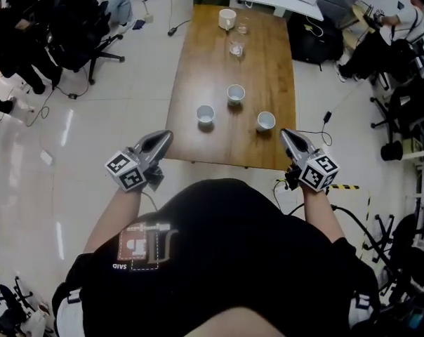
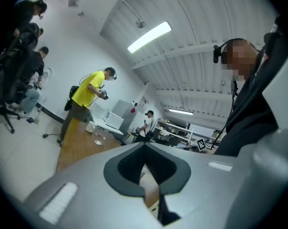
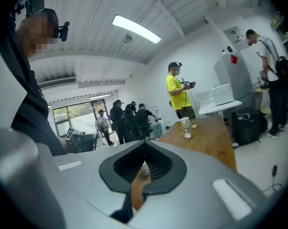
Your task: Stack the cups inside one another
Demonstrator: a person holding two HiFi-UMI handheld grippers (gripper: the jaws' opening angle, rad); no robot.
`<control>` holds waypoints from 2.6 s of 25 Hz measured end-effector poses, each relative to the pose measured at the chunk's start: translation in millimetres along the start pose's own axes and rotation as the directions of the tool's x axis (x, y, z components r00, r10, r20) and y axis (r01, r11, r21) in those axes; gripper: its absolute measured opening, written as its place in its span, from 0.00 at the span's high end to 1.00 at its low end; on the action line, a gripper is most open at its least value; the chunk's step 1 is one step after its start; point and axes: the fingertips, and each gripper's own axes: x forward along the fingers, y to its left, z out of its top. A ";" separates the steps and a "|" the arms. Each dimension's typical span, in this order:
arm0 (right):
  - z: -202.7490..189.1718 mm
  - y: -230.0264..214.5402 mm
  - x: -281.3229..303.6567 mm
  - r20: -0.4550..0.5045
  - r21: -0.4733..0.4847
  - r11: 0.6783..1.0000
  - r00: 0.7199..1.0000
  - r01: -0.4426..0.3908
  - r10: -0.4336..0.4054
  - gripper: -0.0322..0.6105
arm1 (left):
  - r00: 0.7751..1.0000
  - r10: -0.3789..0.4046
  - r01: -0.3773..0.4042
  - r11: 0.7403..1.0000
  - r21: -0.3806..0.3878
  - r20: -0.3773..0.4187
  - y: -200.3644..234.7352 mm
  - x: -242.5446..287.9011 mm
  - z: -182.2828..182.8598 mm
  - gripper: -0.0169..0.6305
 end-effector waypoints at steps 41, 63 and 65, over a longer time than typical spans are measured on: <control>-10.1 -87.9 -30.4 -0.041 0.072 0.992 0.994 0.103 -0.100 0.93 | 0.600 0.203 0.503 0.656 0.563 -0.774 44.8 141.6 -156.9 0.69; -43.6 -111.7 -64.2 -0.009 0.155 0.977 0.989 0.145 -0.146 0.93 | 0.387 0.319 0.752 0.434 0.496 -0.866 11.8 199.9 -168.3 0.95; -43.8 -114.3 -73.1 0.004 0.162 0.974 0.987 0.156 -0.159 0.93 | 0.420 0.275 0.765 0.406 0.501 -0.865 -18.7 228.8 -158.5 0.95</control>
